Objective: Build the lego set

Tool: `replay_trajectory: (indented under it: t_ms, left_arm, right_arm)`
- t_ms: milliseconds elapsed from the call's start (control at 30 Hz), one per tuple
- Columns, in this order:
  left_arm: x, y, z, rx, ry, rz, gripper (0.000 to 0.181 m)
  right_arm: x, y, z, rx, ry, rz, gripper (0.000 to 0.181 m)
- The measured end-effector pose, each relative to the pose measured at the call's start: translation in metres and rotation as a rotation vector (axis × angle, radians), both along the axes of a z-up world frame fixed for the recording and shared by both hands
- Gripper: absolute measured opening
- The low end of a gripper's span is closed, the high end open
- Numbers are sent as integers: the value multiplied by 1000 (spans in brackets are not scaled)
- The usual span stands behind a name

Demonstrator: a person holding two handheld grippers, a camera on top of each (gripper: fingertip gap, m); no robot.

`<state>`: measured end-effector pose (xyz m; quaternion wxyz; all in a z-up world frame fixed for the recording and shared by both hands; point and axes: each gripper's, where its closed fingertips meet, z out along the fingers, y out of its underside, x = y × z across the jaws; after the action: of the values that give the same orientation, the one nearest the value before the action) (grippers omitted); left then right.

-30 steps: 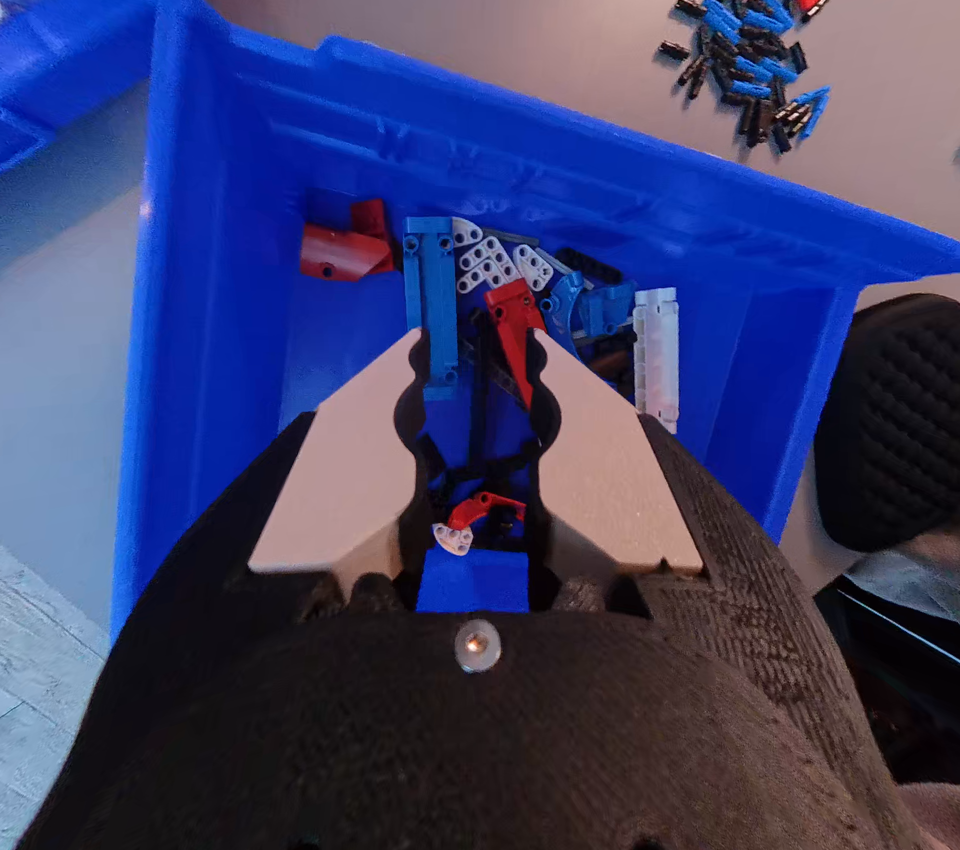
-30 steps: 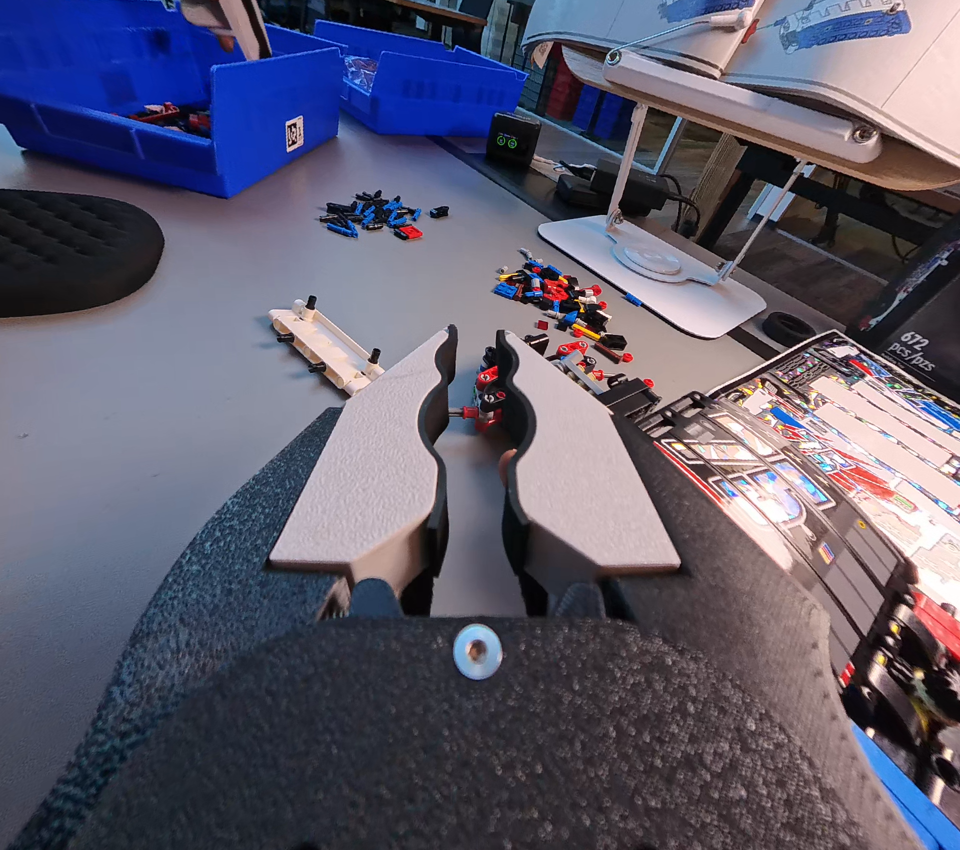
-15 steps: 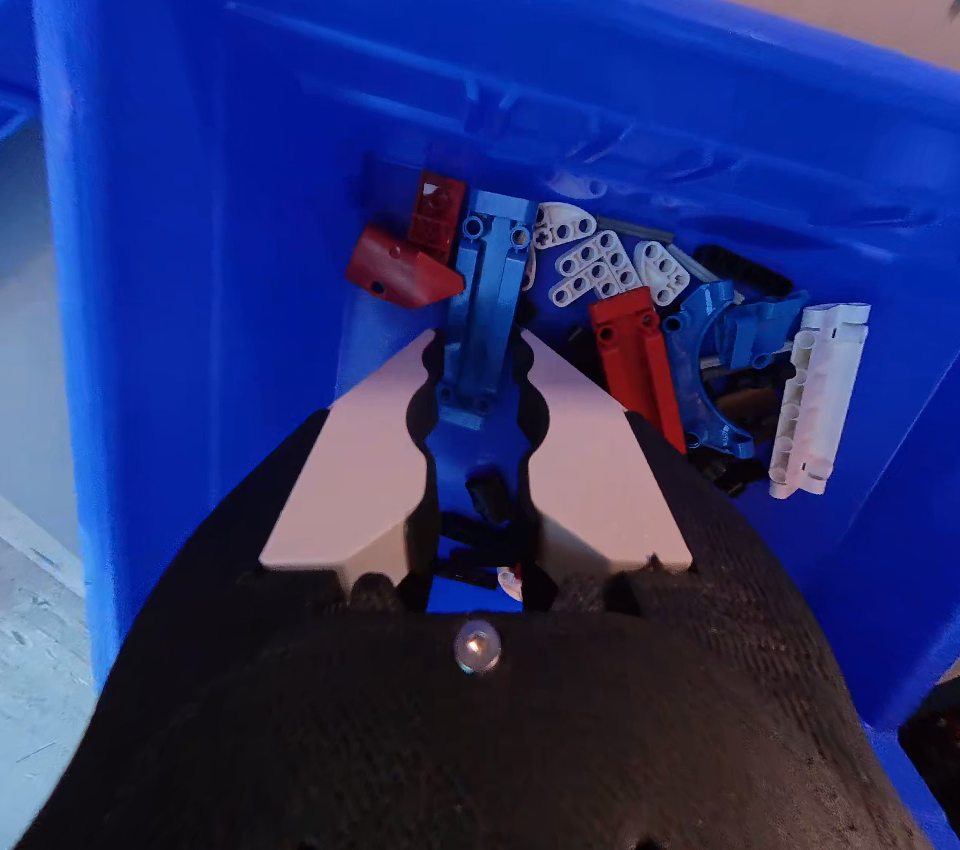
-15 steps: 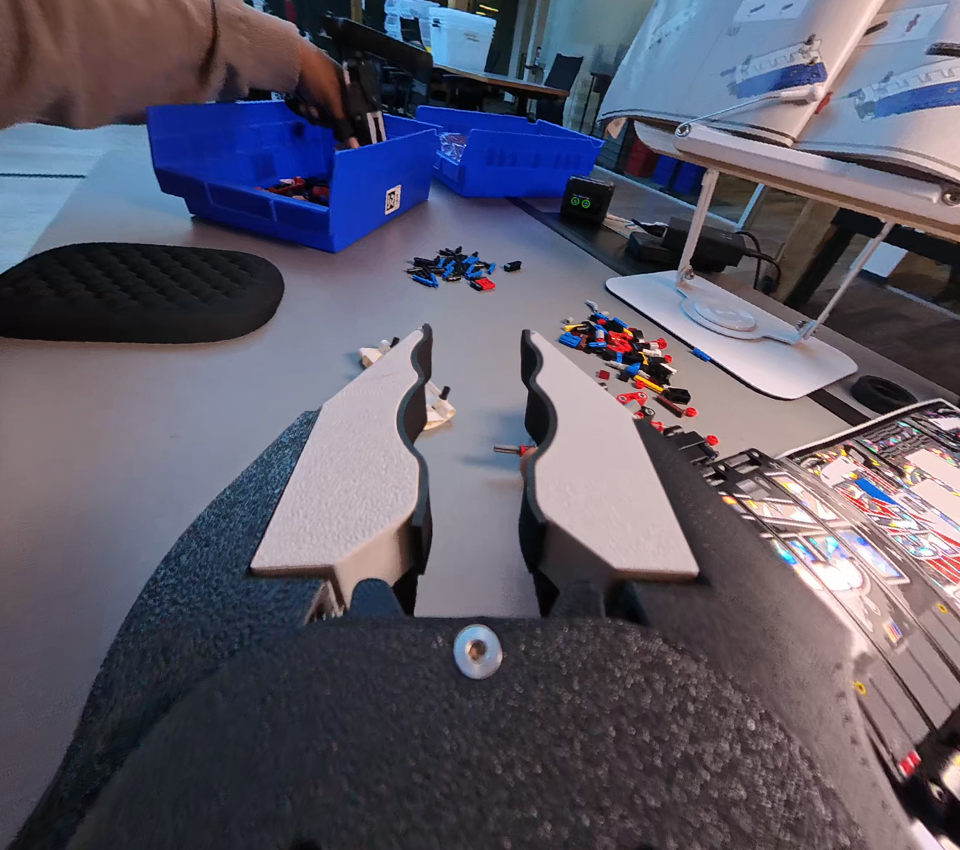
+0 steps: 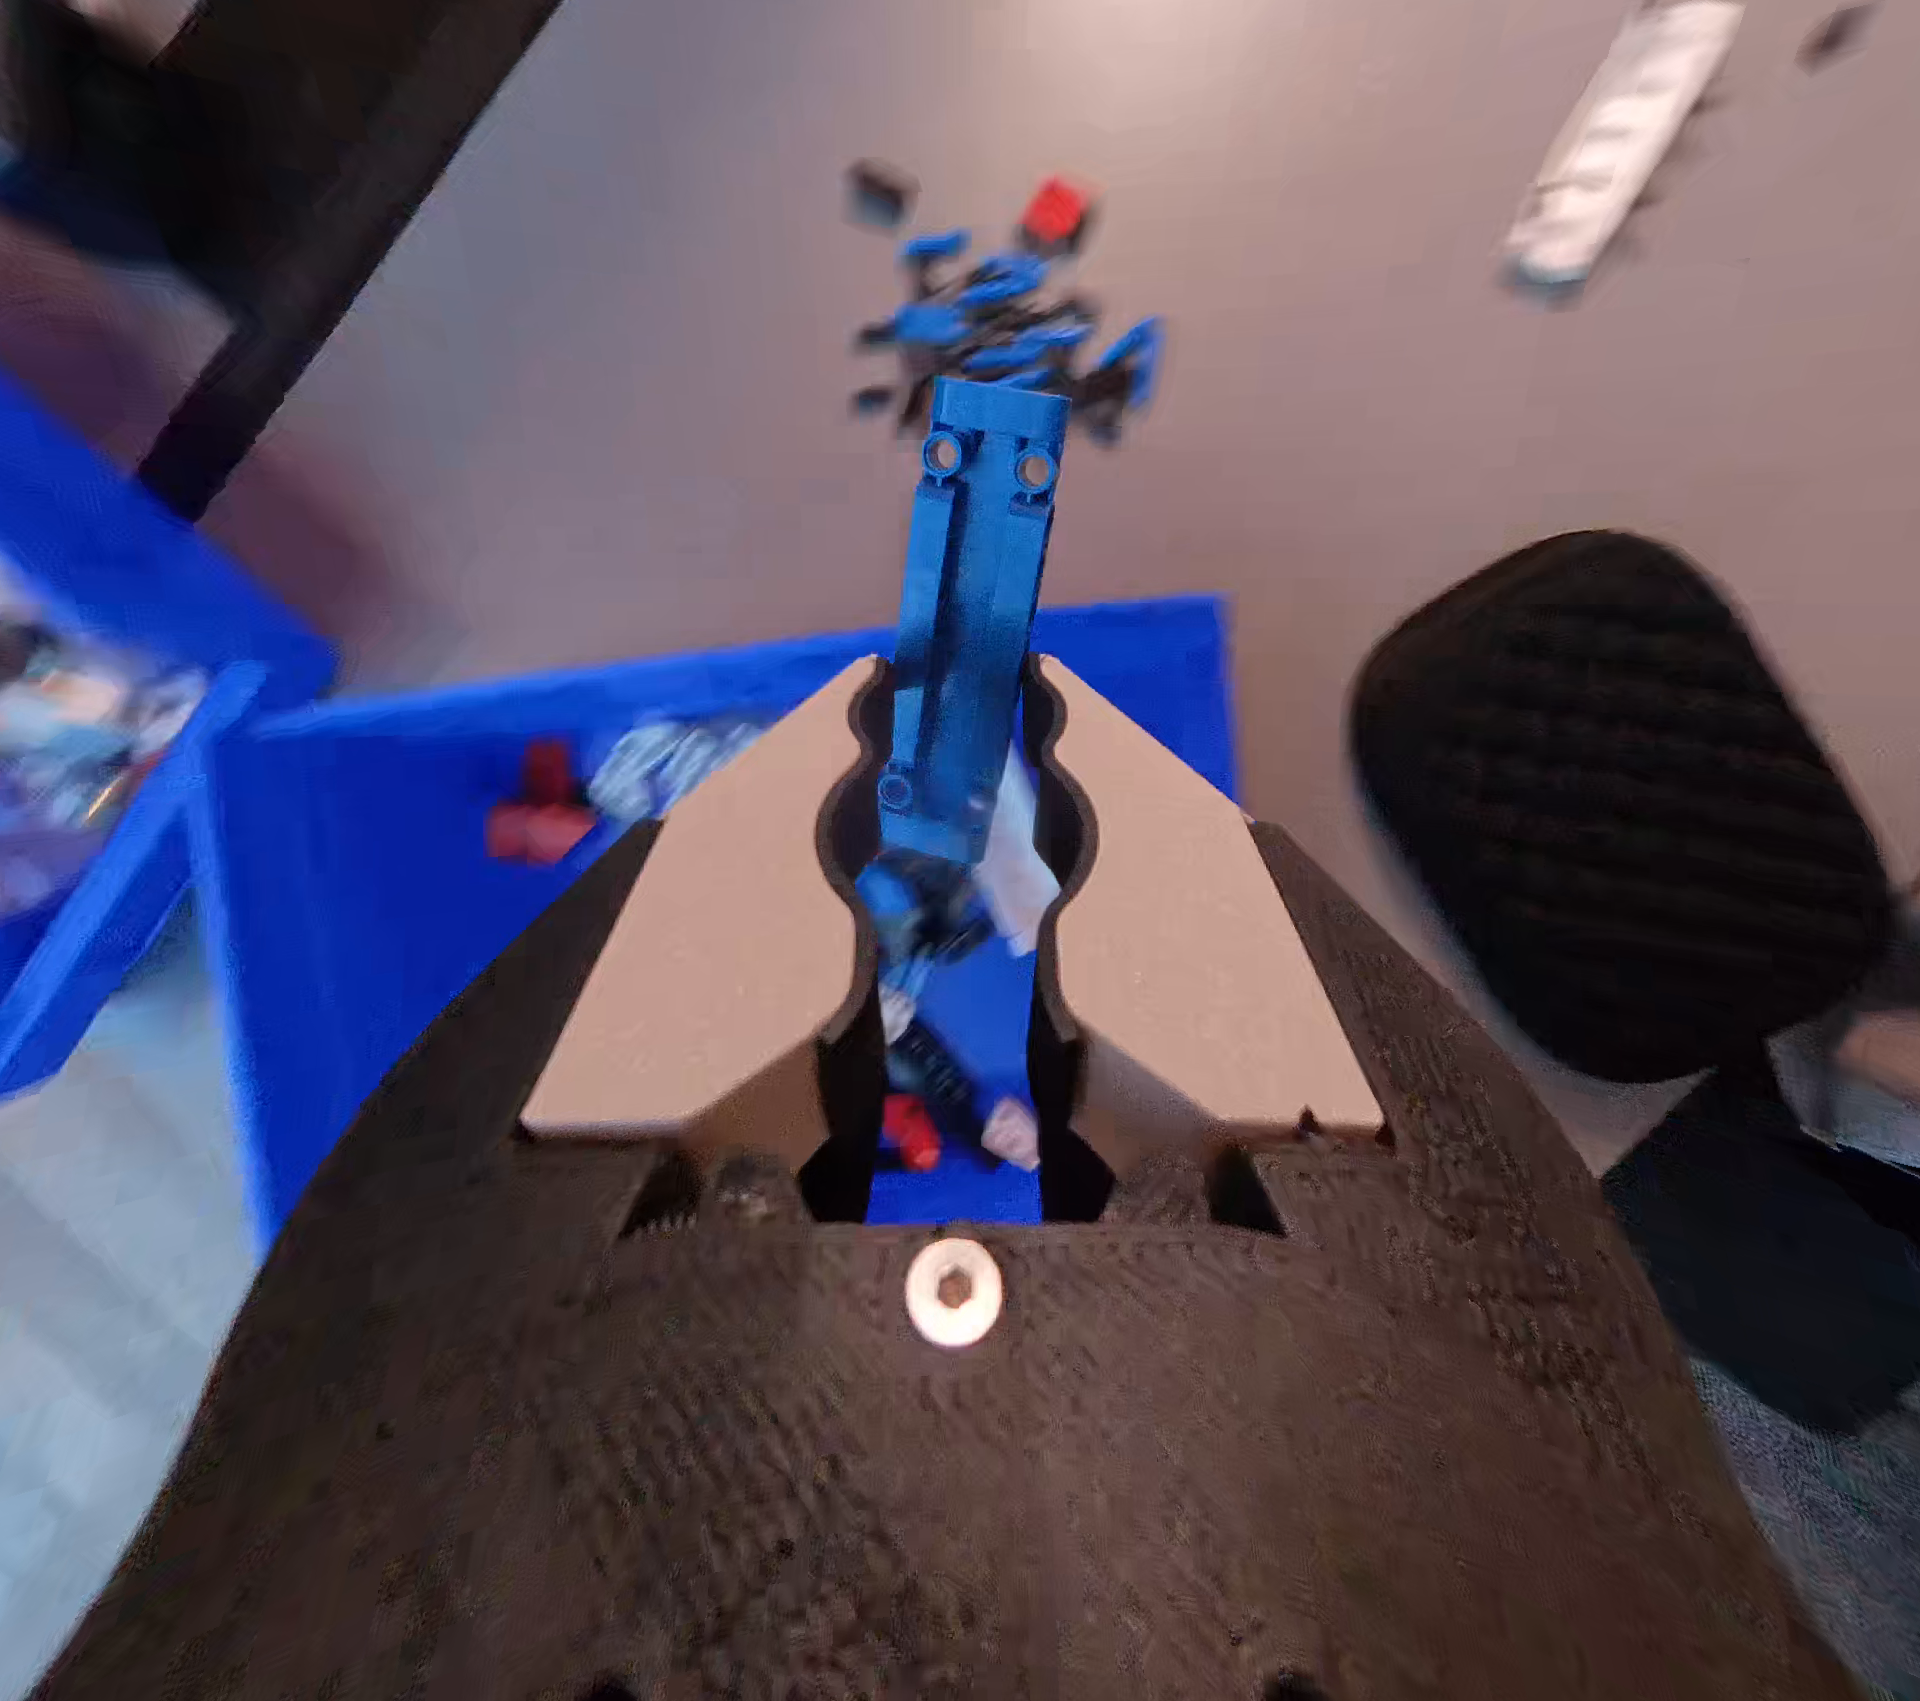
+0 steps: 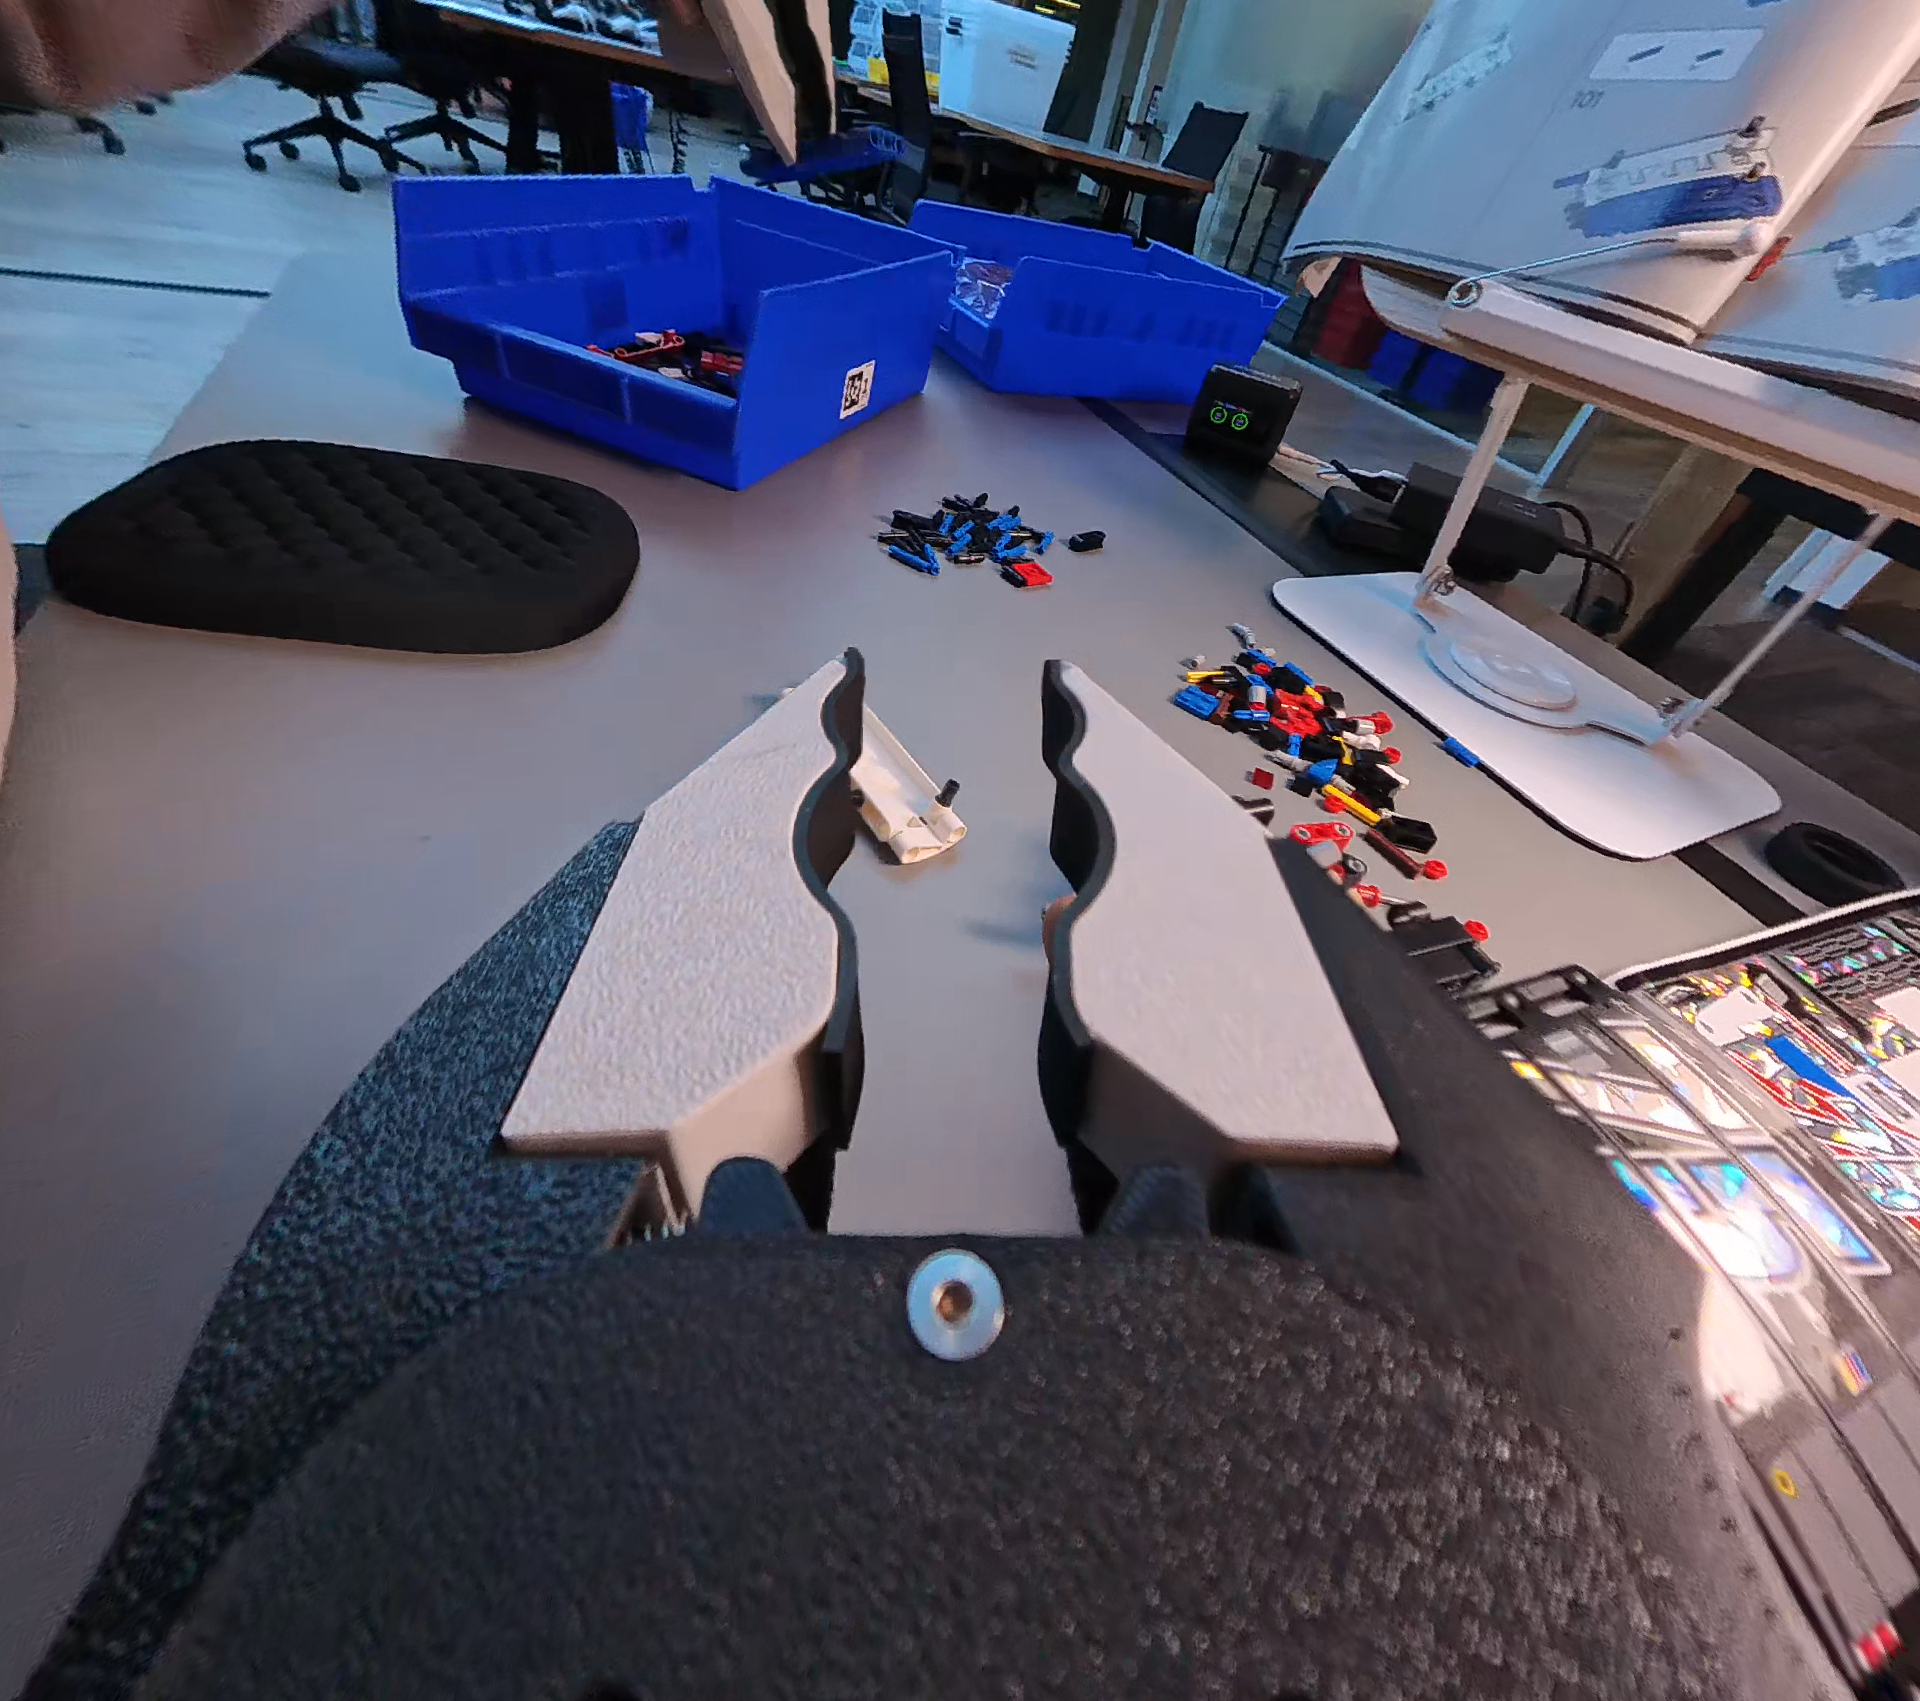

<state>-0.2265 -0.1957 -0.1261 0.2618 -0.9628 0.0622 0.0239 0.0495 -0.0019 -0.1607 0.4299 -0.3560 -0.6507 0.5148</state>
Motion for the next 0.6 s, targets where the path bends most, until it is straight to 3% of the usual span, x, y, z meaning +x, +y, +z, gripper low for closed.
replay_trajectory:
  t_ms: [133, 233, 333, 433, 533, 600]
  left_arm:
    - [132, 53, -26, 59, -123, -310, 23]
    - [199, 80, -63, 18, -195, -472, 23]
    - [241, 97, -92, -36, -222, -573, 23]
    - [272, 104, -106, -53, -206, -668, 23]
    - [290, 109, -106, -37, -251, -689, 23]
    - [288, 112, -103, -14, -279, -673, 22]
  right_arm:
    - [3, -24, -8, 51, -39, 91, 30]
    - [6, -47, -22, 153, -102, 177, 31]
    - [9, -62, -35, 290, -160, 225, 40]
    - [17, -78, -45, 299, -236, 298, 41]
    - [23, -86, -49, 379, -194, 328, 7]
    - [25, -85, -54, 436, -207, 327, 0]
